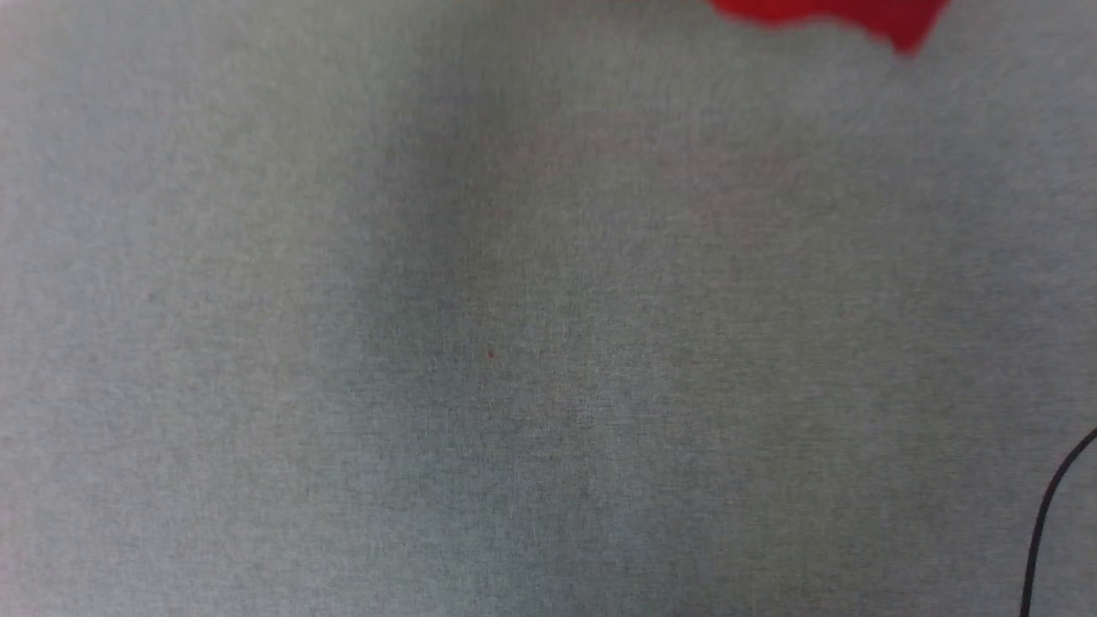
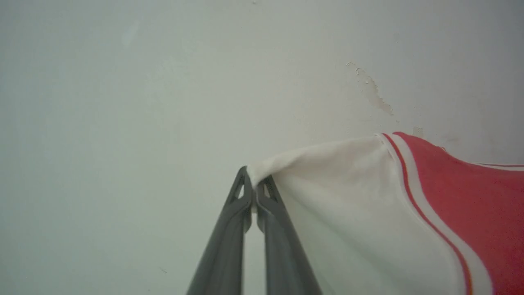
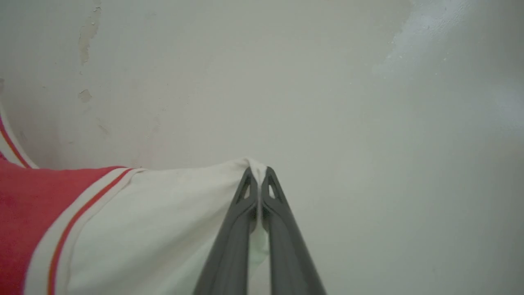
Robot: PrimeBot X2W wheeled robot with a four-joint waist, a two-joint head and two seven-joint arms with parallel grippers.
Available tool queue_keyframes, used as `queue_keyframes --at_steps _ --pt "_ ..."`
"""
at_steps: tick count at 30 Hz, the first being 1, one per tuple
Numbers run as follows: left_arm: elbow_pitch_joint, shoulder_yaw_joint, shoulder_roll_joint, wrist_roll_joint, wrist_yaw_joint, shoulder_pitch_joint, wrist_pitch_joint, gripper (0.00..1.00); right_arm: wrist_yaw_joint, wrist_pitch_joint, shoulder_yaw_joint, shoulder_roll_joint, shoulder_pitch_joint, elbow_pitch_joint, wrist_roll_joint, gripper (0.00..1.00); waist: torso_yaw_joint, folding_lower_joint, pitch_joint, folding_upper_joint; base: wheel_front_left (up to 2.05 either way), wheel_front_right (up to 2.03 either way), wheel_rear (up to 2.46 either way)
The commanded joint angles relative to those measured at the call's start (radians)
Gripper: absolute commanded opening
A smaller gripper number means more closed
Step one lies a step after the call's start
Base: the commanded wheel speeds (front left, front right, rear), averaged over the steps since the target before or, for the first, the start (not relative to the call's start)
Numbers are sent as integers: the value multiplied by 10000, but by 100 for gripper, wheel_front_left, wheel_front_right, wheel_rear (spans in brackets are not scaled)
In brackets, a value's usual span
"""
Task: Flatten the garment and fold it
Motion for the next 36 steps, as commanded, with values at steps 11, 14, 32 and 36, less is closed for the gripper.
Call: queue_keyframes --at_steps 11,14,32,36 --pt "-1208 842 160 -7 224 2148 -46 0 -9 -1299 1092 -20 746 1123 508 0 322 -4 889 -1 0 0 0" --pt "-1553 1069 248 -109 224 3086 -46 0 -9 -1563 1352 -57 1419 1154 796 0 281 -4 738 -1 0 0 0" --pt "-3494 4056 -653 -189 -391 12816 -47 0 -9 -2398 2894 209 8792 -230 2228 0 -112 -4 -1616 -1 0 0 0" --pt "-3804 4546 -911 -69 -402 14692 -47 0 -9 -2398 2777 67 10324 -636 2368 0 -153 -4 -2177 -1 0 0 0"
